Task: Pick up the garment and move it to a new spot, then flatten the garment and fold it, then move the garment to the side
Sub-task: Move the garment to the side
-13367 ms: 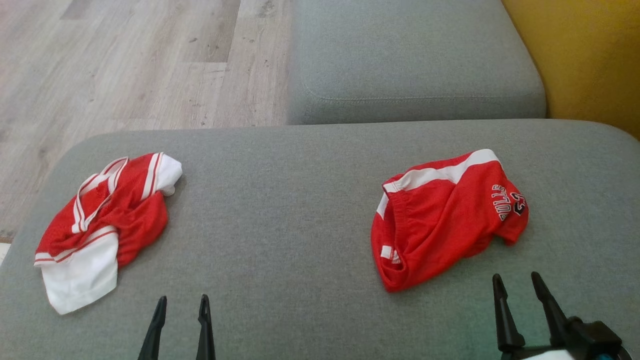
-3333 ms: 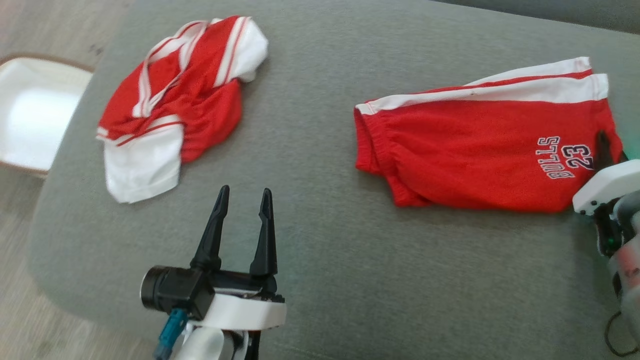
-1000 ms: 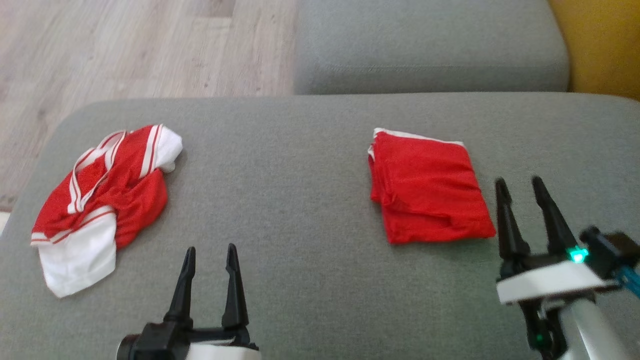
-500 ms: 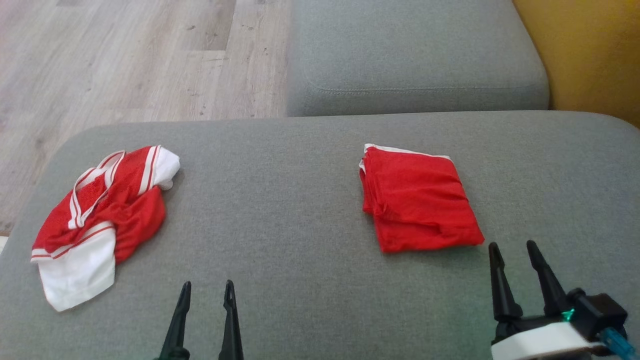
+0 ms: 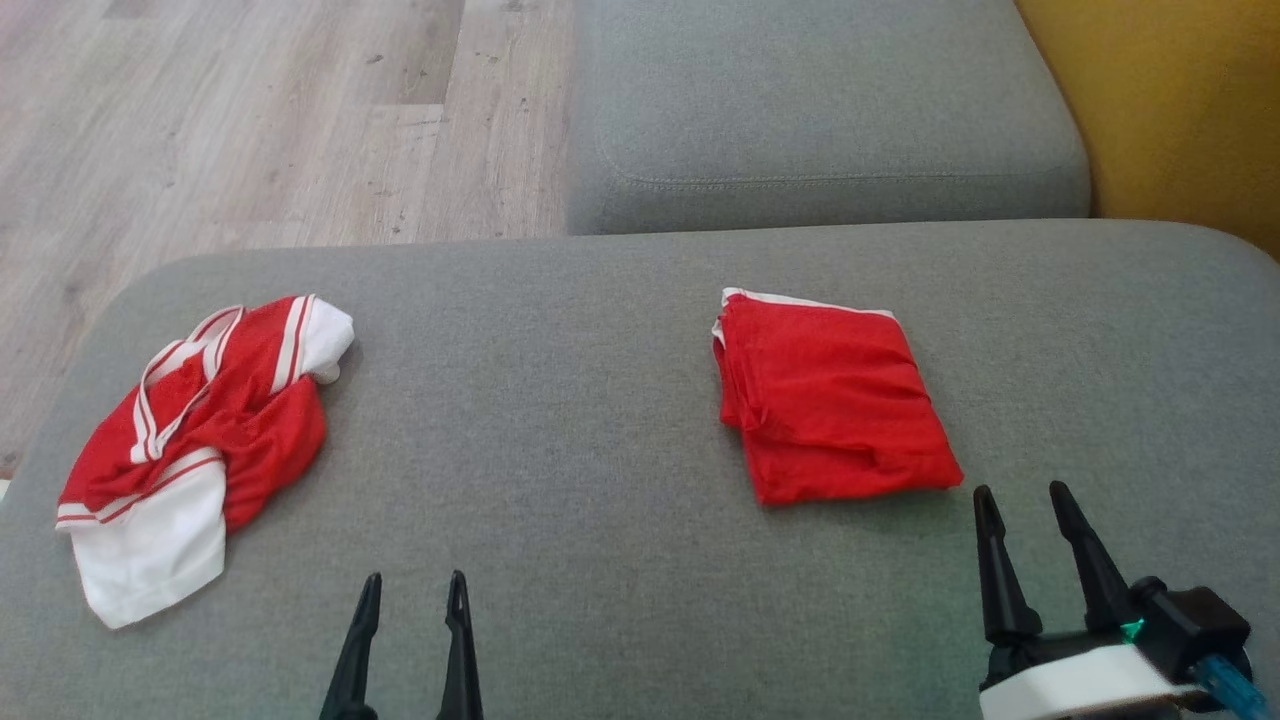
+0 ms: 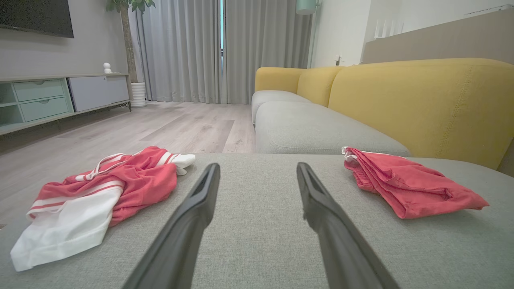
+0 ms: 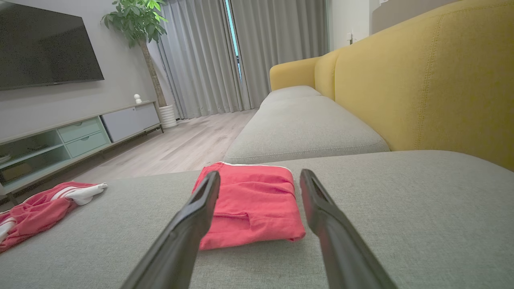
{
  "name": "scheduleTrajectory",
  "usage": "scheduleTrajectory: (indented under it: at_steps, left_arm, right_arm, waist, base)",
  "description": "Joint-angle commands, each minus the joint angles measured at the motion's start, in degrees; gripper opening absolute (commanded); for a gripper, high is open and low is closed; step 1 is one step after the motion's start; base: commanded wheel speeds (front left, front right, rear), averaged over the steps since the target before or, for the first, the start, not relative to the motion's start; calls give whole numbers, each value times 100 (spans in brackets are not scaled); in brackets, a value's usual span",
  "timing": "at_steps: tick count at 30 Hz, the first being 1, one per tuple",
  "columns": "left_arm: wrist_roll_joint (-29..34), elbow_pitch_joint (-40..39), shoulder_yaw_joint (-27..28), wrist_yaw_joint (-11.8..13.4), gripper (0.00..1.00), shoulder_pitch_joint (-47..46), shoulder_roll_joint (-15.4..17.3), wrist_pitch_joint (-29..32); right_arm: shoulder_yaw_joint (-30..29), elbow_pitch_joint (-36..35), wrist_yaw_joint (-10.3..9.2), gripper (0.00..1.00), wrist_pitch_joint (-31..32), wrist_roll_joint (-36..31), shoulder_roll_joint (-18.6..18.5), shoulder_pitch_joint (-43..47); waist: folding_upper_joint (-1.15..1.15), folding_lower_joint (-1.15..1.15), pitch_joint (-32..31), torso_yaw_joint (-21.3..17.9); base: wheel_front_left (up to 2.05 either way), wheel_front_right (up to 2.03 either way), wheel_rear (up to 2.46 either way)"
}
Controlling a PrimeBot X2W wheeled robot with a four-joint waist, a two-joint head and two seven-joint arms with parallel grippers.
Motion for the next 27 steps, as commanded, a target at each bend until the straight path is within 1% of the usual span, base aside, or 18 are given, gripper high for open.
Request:
scheduleTrajectory:
  at_steps: [1,15,19,22,24,25,27]
  left_arm:
    - [48,-143,146,-21,100,-193,-27,-47]
    - [15,-82,119,-16,100,-242,-27,-47]
    - [-5,-116,108,-6,100,-299,-27,-47]
    - [-23,-132,56,-22,100,-371,-27,-47]
    - [-23,-139,17,-27,100,-430,-27,-47]
    - [-23,-139,17,-27,100,-430,-27,-47]
    - [-32,-129,-9,-26,100,-477,-27,-47]
  right_arm:
    - [154,-179,-5,100,-62,-39,-36,-127]
    - [184,-105,-5,100,-62,-35,-52,-172]
    - [218,112,-5,100,-62,117,-74,-280]
    - [413,442,-5,100,-62,282,-253,-558]
    - [618,705,-5,100,-62,454,-437,-832]
    - [618,705,-5,100,-62,454,-437,-832]
    - [728,976,-5,100,23,650,-614,-1161]
  waist:
    - [0,0,-1,-1]
    - [0,0,45,-31]
    - [0,0,166,-47]
    - [0,0,317,-53]
    - [0,0,446,-46]
    - [0,0,446,-46]
    - [0,0,586,-39]
  base:
    - [0,0,0]
    - [0,0,0]
    - [0,0,0]
    - [0,0,0]
    - [0,0,0]
    - [0,0,0]
    - [0,0,0]
